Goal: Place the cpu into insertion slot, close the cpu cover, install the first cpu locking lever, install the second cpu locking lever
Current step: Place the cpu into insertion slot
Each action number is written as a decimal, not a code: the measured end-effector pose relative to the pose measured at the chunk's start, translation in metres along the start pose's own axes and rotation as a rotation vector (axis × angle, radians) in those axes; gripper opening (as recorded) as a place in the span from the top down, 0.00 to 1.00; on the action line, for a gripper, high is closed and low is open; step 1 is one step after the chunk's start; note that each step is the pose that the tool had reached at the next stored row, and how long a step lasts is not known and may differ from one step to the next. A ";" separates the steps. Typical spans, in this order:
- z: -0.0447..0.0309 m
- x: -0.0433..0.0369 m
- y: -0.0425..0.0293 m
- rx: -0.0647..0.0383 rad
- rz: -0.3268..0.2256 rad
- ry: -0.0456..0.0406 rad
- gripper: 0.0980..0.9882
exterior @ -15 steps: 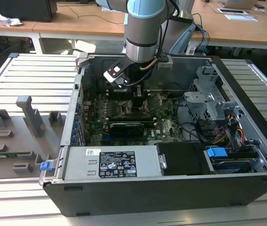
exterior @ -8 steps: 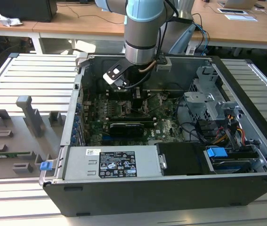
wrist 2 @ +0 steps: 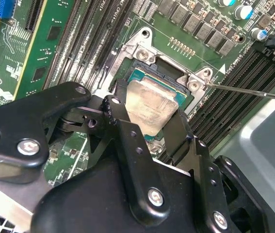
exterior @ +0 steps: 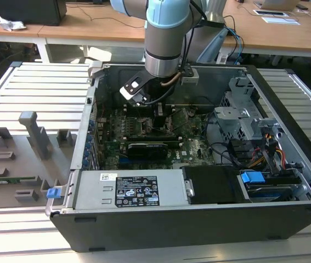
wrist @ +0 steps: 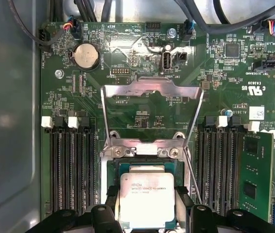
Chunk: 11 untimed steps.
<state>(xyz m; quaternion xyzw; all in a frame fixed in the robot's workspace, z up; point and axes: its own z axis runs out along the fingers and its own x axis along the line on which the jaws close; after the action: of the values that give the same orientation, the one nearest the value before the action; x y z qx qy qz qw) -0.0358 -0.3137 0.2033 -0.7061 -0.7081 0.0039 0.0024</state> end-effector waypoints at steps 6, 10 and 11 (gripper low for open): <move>0.0000 0.0000 -0.0001 0.000 0.000 -0.0020 0.42; 0.0000 0.0000 -0.0001 0.000 0.000 -0.0028 0.42; -0.0028 0.0002 -0.0002 0.000 0.000 -0.0062 0.42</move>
<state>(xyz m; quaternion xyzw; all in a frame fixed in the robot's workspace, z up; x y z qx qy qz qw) -0.0360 -0.3136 0.2061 -0.7062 -0.7080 0.0060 0.0002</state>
